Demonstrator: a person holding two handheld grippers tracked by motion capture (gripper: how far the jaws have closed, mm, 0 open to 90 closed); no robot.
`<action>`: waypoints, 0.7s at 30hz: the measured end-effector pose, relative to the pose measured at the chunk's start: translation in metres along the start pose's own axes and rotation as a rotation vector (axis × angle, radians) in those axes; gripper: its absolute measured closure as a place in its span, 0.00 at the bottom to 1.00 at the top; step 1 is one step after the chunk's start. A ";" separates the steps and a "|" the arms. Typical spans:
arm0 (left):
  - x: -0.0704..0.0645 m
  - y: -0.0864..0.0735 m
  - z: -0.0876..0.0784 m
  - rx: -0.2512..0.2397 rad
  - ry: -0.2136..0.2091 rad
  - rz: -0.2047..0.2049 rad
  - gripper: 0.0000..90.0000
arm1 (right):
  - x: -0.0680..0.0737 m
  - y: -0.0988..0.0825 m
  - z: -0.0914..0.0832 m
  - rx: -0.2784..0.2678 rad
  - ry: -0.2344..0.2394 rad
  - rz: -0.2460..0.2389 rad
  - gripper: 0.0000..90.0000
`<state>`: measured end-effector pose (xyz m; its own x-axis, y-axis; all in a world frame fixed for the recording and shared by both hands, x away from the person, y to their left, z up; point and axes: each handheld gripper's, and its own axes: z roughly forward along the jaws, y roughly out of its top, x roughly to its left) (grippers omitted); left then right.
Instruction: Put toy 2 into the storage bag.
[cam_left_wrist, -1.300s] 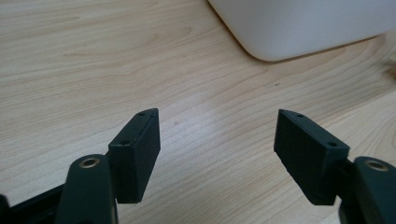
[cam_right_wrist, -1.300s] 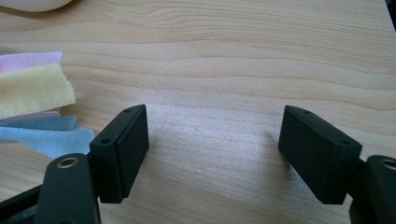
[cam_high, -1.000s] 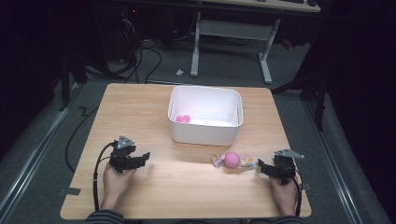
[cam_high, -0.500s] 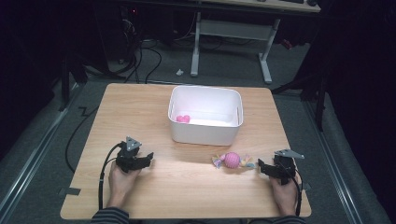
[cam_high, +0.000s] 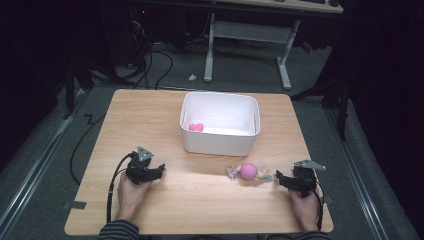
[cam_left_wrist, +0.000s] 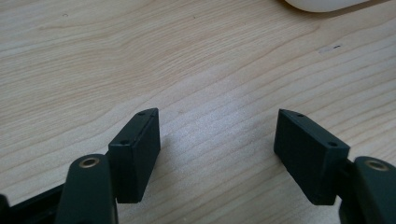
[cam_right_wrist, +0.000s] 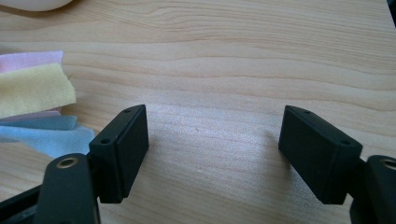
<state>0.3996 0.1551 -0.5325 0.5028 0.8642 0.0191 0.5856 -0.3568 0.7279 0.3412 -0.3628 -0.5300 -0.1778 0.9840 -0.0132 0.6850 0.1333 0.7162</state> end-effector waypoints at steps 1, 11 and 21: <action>0.000 0.000 0.001 -0.006 -0.001 -0.006 0.35 | 0.000 0.000 0.000 0.001 0.002 -0.001 0.27; 0.001 0.000 0.005 -0.024 -0.016 -0.018 0.32 | 0.001 0.000 0.000 0.001 0.015 -0.013 0.29; 0.001 0.000 0.005 -0.019 -0.028 -0.011 0.29 | -0.001 0.000 -0.009 0.031 0.060 0.034 0.37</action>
<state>0.4032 0.1542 -0.5362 0.5139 0.8578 -0.0079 0.5790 -0.3400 0.7410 0.3352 -0.3653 -0.5233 -0.1953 0.9793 0.0533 0.7129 0.1044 0.6935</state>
